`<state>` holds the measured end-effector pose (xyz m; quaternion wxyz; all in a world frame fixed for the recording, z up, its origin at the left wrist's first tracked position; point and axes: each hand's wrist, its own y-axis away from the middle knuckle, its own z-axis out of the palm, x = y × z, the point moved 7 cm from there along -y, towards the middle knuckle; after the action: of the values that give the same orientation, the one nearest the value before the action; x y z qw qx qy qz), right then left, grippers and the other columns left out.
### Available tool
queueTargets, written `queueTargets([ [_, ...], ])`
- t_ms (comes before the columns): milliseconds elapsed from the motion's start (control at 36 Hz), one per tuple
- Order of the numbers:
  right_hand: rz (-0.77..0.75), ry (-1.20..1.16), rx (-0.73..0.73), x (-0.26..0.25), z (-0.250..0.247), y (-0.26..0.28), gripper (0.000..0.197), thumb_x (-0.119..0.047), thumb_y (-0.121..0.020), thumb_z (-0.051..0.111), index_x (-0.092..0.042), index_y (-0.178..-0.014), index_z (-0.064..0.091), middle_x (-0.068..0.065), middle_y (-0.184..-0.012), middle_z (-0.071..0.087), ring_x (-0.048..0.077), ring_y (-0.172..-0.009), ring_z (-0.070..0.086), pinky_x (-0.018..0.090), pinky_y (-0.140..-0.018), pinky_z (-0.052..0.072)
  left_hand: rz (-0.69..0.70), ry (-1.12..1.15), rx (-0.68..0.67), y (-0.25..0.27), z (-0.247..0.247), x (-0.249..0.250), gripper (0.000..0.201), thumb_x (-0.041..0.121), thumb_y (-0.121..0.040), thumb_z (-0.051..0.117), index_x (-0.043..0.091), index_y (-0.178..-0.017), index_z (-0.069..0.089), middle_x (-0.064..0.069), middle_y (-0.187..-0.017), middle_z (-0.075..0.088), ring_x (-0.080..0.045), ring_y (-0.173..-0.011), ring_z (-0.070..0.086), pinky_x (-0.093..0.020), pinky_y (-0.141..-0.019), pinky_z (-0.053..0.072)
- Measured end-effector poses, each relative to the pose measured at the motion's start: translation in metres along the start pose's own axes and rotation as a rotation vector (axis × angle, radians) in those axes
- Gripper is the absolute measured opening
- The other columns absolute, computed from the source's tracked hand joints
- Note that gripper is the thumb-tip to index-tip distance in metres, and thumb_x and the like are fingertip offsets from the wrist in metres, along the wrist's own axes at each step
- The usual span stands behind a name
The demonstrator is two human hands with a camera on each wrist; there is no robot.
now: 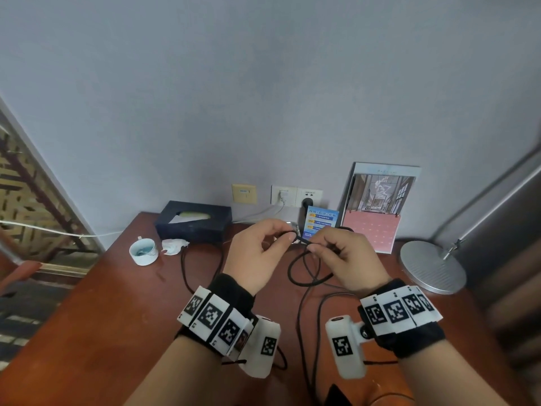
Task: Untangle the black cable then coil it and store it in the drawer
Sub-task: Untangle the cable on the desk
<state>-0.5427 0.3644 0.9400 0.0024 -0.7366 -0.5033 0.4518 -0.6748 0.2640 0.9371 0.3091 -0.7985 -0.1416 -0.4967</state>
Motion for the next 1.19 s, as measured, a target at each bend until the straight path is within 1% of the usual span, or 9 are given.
queueTargets([
  [222,-0.048,0.051,-0.023,-0.014,0.01,-0.003,0.008,-0.019,-0.085,0.059,-0.017,-0.079,0.062,-0.01,-0.068,0.062,0.004,-0.066,0.057,0.021,-0.064,0.045,0.028,-0.007,-0.094,0.001,0.006,-0.001,0.014,0.015,-0.085,0.073,0.025,-0.094,0.076,0.016,-0.094,0.072,0.005,-0.092,0.064,-0.009,-0.081,0.045],
  [389,0.067,-0.098,-0.083,-0.01,0.019,-0.003,0.011,-0.014,-0.087,0.061,-0.02,-0.094,0.057,-0.009,-0.073,0.061,0.006,-0.069,0.056,0.02,-0.067,0.045,0.034,0.055,-0.083,0.001,-0.001,0.004,0.016,0.011,-0.084,0.073,0.026,-0.089,0.076,0.013,-0.089,0.074,0.001,-0.087,0.067,-0.012,-0.082,0.047],
  [528,0.02,0.063,-0.087,-0.001,0.01,-0.003,0.019,-0.02,-0.092,0.058,-0.039,-0.087,0.059,-0.032,-0.077,0.058,-0.008,-0.073,0.054,0.014,-0.067,0.038,0.016,0.126,0.066,-0.001,-0.019,0.005,0.016,0.008,-0.085,0.071,0.024,-0.084,0.072,0.012,-0.08,0.071,0.003,-0.074,0.065,-0.008,-0.072,0.045],
  [611,-0.022,0.031,-0.076,-0.002,0.01,0.0,0.021,-0.02,-0.091,0.053,-0.023,-0.102,0.07,-0.031,-0.086,0.062,-0.012,-0.087,0.056,0.005,-0.078,0.039,-0.012,0.125,0.039,-0.001,-0.02,0.0,0.012,0.012,-0.086,0.07,0.023,-0.085,0.071,0.014,-0.073,0.068,0.005,-0.063,0.059,-0.012,-0.065,0.044],
  [750,-0.029,0.023,-0.074,-0.009,0.018,-0.002,0.024,-0.024,-0.091,0.052,-0.018,-0.102,0.071,-0.02,-0.086,0.064,-0.007,-0.086,0.058,0.008,-0.077,0.041,-0.049,0.18,0.019,-0.001,-0.019,-0.005,0.012,0.011,-0.086,0.071,0.023,-0.086,0.073,0.022,-0.06,0.062,0.007,-0.057,0.053,-0.014,-0.061,0.04],
  [917,-0.05,0.035,-0.04,-0.021,0.027,-0.006,0.043,-0.039,-0.093,0.039,-0.007,-0.087,0.067,0.002,-0.073,0.064,0.017,-0.07,0.058,0.034,-0.065,0.046,0.005,0.133,-0.021,0.003,-0.002,0.012,0.016,0.01,-0.079,0.078,0.025,-0.081,0.072,0.012,-0.078,0.072,-0.004,-0.078,0.068,-0.016,-0.075,0.051],
  [972,-0.047,0.083,-0.037,-0.021,0.028,-0.006,0.033,-0.031,-0.093,0.042,-0.008,-0.087,0.066,0.001,-0.072,0.062,0.016,-0.069,0.056,0.033,-0.064,0.046,-0.013,0.049,-0.042,0.0,0.0,0.01,0.005,0.019,-0.083,0.074,0.019,-0.083,0.069,0.007,-0.08,0.07,-0.006,-0.077,0.064,-0.02,-0.073,0.05],
  [1056,-0.03,0.068,-0.03,-0.028,0.025,-0.007,0.022,-0.021,-0.09,0.044,-0.015,-0.099,0.062,-0.004,-0.078,0.061,0.011,-0.071,0.054,0.03,-0.066,0.044,-0.04,-0.166,-0.103,0.0,0.006,0.005,0.026,0.039,-0.092,0.059,0.014,-0.095,0.056,0.008,-0.09,0.06,-0.006,-0.084,0.055,-0.015,-0.069,0.041],
  [1194,0.01,-0.153,-0.032,-0.036,0.017,-0.01,0.028,-0.029,-0.09,0.049,-0.029,-0.117,0.052,-0.012,-0.076,0.048,0.002,-0.069,0.047,0.015,-0.067,0.036,0.127,-0.256,-0.045,0.005,0.003,0.011,0.015,0.027,-0.096,0.051,0.019,-0.107,0.046,0.004,-0.102,0.051,-0.013,-0.097,0.053,-0.028,-0.083,0.043],
])
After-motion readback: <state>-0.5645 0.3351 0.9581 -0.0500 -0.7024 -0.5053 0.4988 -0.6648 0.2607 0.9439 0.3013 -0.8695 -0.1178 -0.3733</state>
